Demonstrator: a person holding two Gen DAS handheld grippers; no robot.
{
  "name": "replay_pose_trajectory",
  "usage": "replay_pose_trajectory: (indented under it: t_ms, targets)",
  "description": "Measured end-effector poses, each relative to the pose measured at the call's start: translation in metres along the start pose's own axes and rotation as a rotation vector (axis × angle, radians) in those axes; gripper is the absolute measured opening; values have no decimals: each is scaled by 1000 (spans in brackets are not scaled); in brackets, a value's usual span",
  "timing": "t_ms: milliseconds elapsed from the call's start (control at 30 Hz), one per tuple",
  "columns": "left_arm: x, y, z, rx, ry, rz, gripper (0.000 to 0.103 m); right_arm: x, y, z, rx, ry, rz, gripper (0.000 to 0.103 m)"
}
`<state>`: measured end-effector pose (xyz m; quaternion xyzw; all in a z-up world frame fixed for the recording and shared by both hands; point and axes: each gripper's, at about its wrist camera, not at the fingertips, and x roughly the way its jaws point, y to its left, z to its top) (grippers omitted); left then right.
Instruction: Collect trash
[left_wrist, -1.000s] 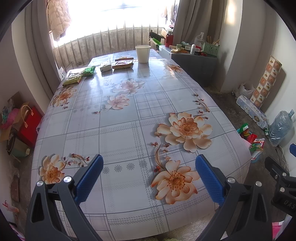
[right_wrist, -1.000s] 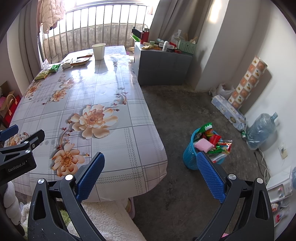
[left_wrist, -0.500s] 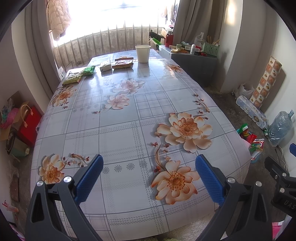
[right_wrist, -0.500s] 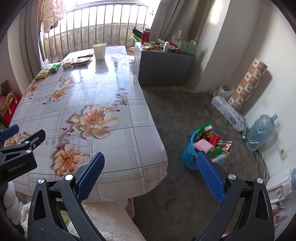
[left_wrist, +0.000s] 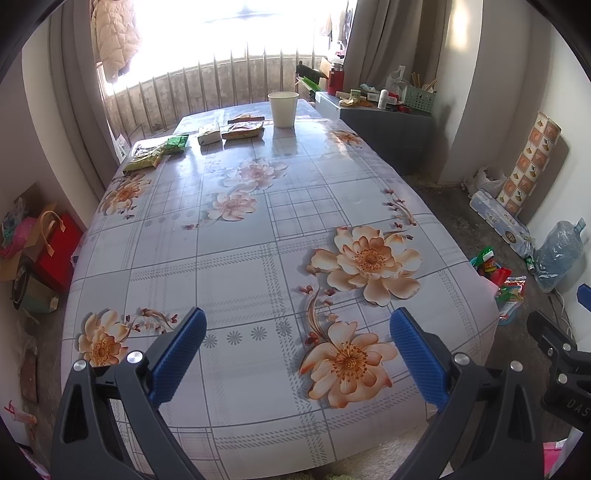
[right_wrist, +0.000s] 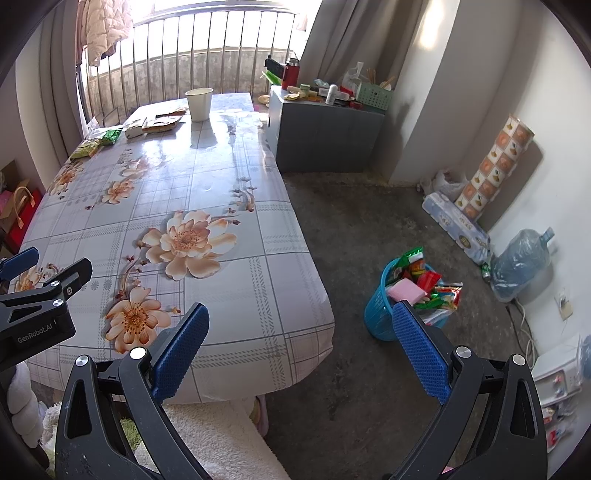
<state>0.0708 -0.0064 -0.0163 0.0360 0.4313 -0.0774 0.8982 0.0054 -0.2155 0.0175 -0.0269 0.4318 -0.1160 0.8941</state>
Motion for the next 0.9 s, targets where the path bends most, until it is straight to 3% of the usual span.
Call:
replay_pose_trajectory:
  t_ms: [900]
  targets:
    - [-2,3,0,-4,10,-5,98,-1,0,0,1,0,0,95]
